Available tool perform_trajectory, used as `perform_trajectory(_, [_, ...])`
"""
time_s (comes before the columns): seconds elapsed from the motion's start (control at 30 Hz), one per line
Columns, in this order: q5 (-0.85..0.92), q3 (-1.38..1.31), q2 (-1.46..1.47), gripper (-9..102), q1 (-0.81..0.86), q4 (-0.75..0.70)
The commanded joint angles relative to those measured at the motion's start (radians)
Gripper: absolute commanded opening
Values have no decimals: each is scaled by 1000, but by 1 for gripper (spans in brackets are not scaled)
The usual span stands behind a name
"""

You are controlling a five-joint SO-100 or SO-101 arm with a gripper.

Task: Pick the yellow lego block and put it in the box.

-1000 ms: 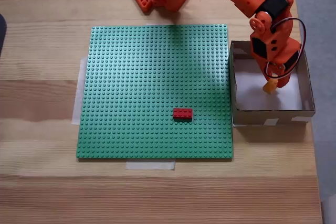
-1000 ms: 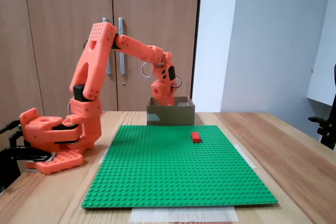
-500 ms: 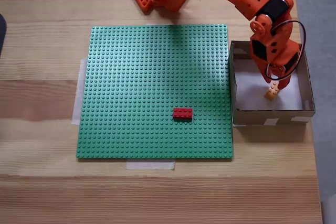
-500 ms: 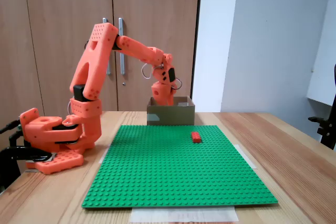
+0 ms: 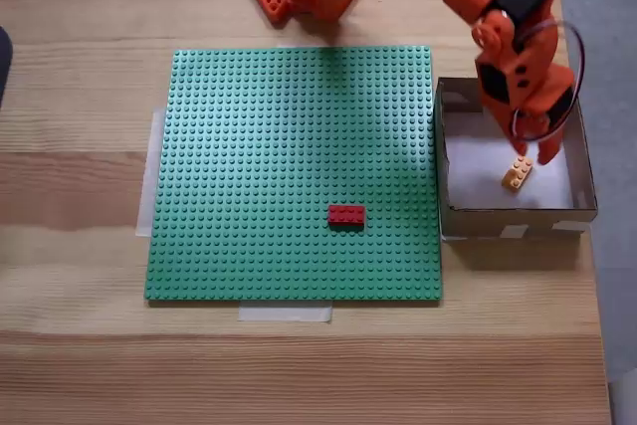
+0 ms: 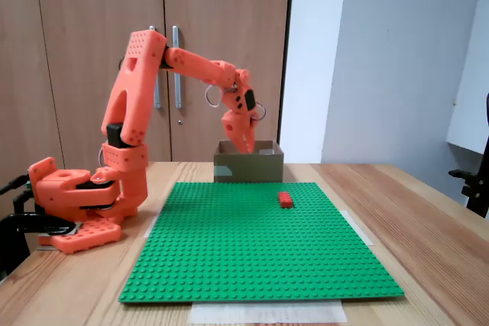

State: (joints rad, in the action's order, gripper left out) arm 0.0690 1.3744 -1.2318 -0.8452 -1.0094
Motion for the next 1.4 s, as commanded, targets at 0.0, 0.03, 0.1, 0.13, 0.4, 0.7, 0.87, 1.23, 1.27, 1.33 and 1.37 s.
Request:
perform_trajectory(0.0, [28, 43, -155, 7, 17, 41])
perform_trajectory(0.03, [37, 71, -192, 7, 21, 58])
perform_trajectory(0.1, [54, 129, -265, 6, 28, 86])
perform_trajectory(0.13, [61, 158, -301, 6, 32, 98])
perform_trajectory(0.4, [143, 457, -701, 3, 100, 193])
perform_trajectory(0.7, [140, 611, -979, -1, 239, 261])
perform_trajectory(0.87, [98, 675, -1092, -1, 341, 261])
perform_trajectory(1.23, [60, 884, -1298, -1, 588, 347])
perform_trajectory(1.27, [52, 904, -1319, -1, 603, 357])
perform_trajectory(1.33, [38, 966, -1388, -1, 643, 376])
perform_trajectory(1.37, [32, 986, -1407, -1, 658, 383])
